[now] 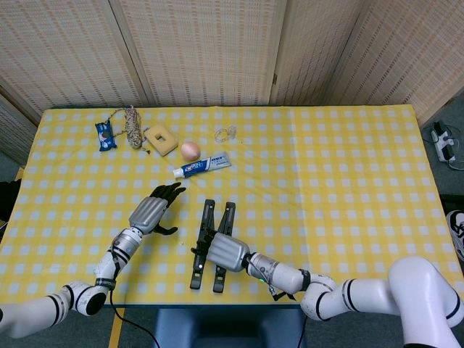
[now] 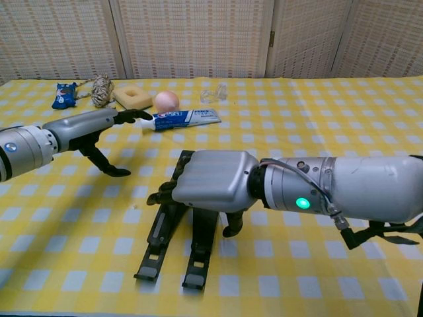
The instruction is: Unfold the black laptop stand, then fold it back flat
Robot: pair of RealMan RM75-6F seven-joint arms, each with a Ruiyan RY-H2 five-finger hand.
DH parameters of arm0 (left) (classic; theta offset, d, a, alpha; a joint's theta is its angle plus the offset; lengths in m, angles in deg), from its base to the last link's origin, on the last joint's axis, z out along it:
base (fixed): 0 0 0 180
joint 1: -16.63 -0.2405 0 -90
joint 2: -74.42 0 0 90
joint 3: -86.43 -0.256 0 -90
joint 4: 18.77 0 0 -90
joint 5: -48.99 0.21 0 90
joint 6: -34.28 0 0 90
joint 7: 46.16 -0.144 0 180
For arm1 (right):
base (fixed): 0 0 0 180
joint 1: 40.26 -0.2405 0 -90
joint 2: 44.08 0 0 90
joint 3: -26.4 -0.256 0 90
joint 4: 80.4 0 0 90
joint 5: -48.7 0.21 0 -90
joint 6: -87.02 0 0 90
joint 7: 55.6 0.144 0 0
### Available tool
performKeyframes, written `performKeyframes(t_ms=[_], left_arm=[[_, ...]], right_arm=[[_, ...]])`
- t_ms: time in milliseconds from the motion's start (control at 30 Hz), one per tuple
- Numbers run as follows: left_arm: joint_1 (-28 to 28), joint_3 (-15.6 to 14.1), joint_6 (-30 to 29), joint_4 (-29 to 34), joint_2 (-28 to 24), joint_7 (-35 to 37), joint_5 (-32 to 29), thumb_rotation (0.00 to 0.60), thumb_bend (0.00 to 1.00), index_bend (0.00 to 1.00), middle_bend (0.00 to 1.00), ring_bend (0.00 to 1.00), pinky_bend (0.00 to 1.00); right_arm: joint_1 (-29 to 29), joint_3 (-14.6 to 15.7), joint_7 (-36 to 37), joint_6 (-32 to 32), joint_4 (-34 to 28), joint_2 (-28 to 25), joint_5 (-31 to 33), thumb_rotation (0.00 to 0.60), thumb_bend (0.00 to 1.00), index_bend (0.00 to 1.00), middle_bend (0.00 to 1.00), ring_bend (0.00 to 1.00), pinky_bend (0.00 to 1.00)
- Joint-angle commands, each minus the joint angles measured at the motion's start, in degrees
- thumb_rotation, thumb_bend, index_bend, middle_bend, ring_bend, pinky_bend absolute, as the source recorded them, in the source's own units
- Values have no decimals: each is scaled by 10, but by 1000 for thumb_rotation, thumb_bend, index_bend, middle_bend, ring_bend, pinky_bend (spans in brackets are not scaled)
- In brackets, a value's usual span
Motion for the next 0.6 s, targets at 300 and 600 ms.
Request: performKeyframes(t_ms=[300,600], left_arm=[[-6,0,-3,-1,-7,13,2,600,256,0,0,0,0],[-8,2,-5,0,-12,19,3,600,256,0,0,0,0]], right_arm=[[-33,1,-45,-16,26,26,51,600,212,89,166,158,103],[-50,4,-47,-8,37,37,61,600,212,176,214,160,103]])
